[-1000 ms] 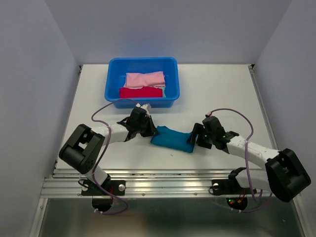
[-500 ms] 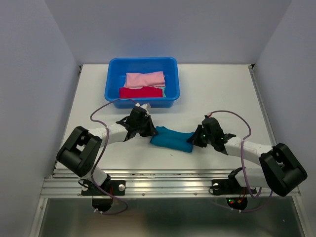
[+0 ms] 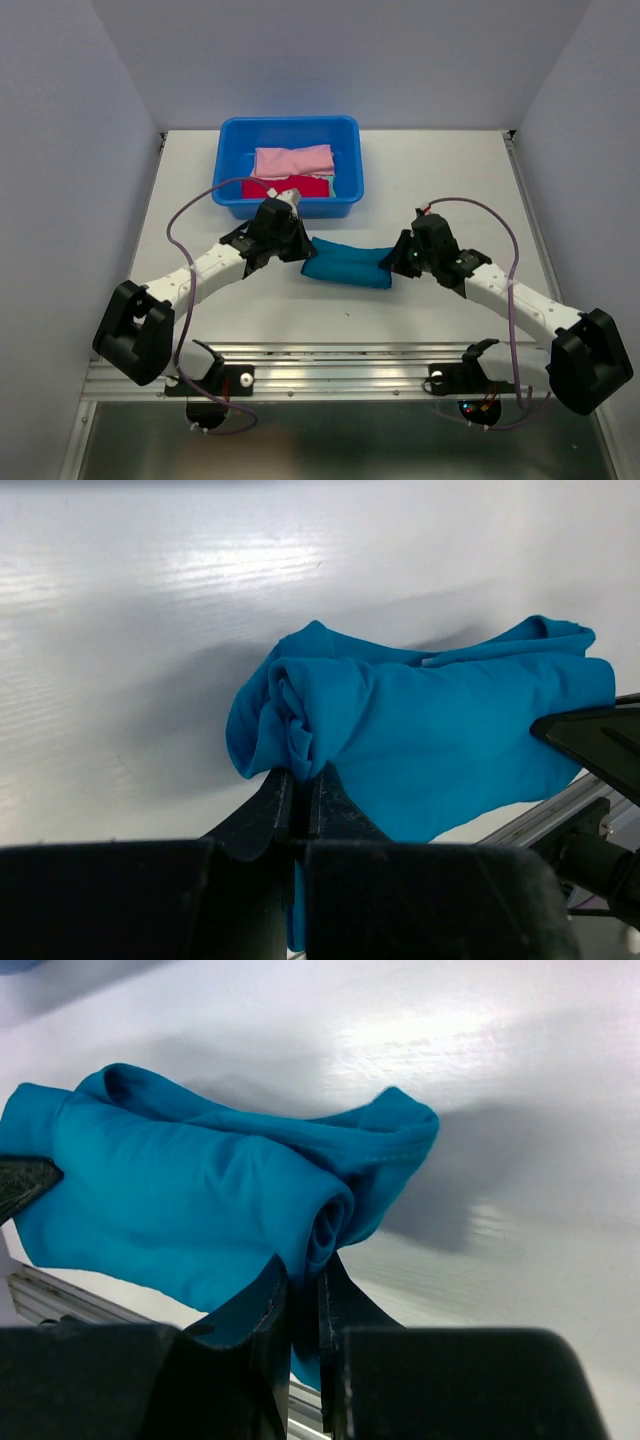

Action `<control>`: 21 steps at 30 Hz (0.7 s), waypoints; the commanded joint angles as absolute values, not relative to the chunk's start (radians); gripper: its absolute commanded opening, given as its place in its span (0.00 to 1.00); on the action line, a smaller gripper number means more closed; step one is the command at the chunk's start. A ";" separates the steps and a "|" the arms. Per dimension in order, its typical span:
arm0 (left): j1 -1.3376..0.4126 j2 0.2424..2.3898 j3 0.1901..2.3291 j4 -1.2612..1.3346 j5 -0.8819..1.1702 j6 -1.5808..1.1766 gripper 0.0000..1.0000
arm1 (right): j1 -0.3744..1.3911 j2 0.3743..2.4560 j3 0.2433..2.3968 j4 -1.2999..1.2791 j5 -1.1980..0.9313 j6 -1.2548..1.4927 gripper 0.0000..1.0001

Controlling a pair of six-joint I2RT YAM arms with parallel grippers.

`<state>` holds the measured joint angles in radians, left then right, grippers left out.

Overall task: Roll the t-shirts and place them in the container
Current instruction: Pick up the T-shirt from the center of the board.

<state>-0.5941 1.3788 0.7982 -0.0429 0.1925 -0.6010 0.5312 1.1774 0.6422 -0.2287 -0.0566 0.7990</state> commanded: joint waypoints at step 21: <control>-0.377 1.572 1.828 -0.488 -0.008 -0.347 0.00 | 0.532 1.628 1.667 -0.351 0.066 0.431 0.01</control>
<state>-0.4255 1.5208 1.6848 -0.4664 0.0055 -0.4015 0.5304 1.5269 1.5085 -0.3920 0.0483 0.5255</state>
